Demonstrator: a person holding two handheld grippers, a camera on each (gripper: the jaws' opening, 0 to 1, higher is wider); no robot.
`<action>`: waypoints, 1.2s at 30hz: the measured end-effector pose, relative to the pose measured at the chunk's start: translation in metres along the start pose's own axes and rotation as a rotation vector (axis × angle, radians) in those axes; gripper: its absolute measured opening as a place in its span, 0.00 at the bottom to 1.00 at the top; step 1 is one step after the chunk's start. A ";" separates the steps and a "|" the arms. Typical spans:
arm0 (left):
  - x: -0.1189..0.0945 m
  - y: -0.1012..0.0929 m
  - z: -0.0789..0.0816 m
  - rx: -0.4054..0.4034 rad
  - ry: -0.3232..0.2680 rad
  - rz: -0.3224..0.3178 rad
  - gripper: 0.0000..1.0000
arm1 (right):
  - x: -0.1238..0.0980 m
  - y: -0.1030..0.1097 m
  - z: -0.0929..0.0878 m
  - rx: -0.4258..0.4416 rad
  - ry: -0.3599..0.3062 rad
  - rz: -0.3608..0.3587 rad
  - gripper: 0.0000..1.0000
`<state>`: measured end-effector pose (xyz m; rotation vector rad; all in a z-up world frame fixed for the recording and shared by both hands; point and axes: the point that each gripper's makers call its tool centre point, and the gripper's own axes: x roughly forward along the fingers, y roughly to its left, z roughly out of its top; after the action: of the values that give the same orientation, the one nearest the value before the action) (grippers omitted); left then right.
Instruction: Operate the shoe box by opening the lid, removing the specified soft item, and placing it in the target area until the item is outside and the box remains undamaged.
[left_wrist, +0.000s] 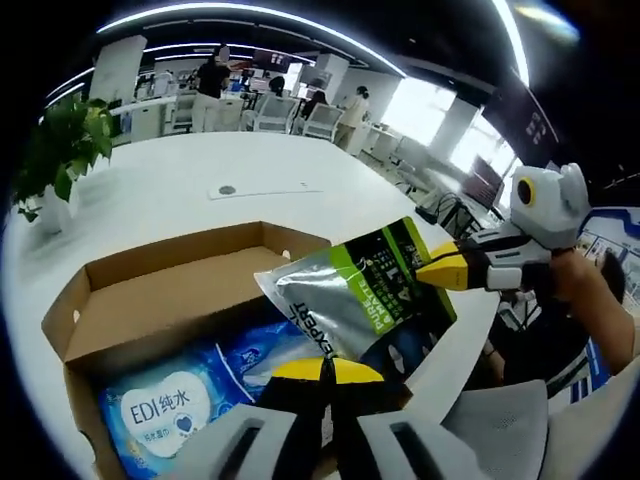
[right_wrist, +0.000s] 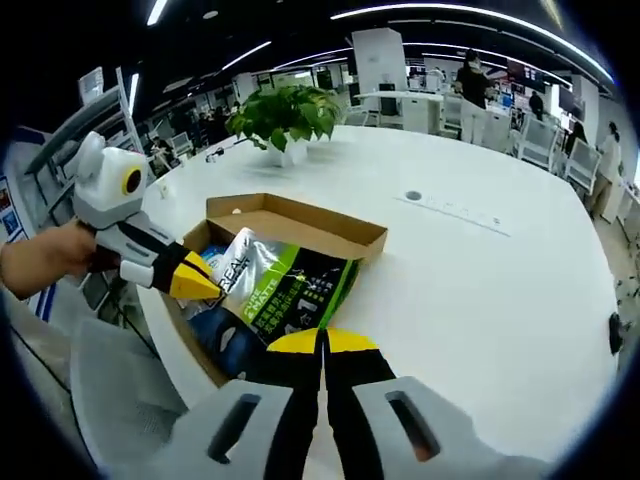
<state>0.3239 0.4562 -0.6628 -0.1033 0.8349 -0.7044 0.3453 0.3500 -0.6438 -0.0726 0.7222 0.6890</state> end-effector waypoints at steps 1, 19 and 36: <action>0.004 -0.003 0.001 0.002 0.002 -0.005 0.00 | -0.002 -0.004 -0.001 0.008 -0.002 -0.007 0.00; 0.058 -0.036 0.016 0.038 0.055 -0.059 0.00 | -0.016 -0.065 -0.022 0.102 -0.006 -0.102 0.00; 0.108 -0.042 0.020 0.069 0.137 -0.042 0.00 | 0.002 -0.113 -0.044 0.136 0.043 -0.164 0.00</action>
<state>0.3656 0.3545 -0.7048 -0.0104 0.9405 -0.7852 0.3890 0.2504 -0.6979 -0.0215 0.7933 0.4816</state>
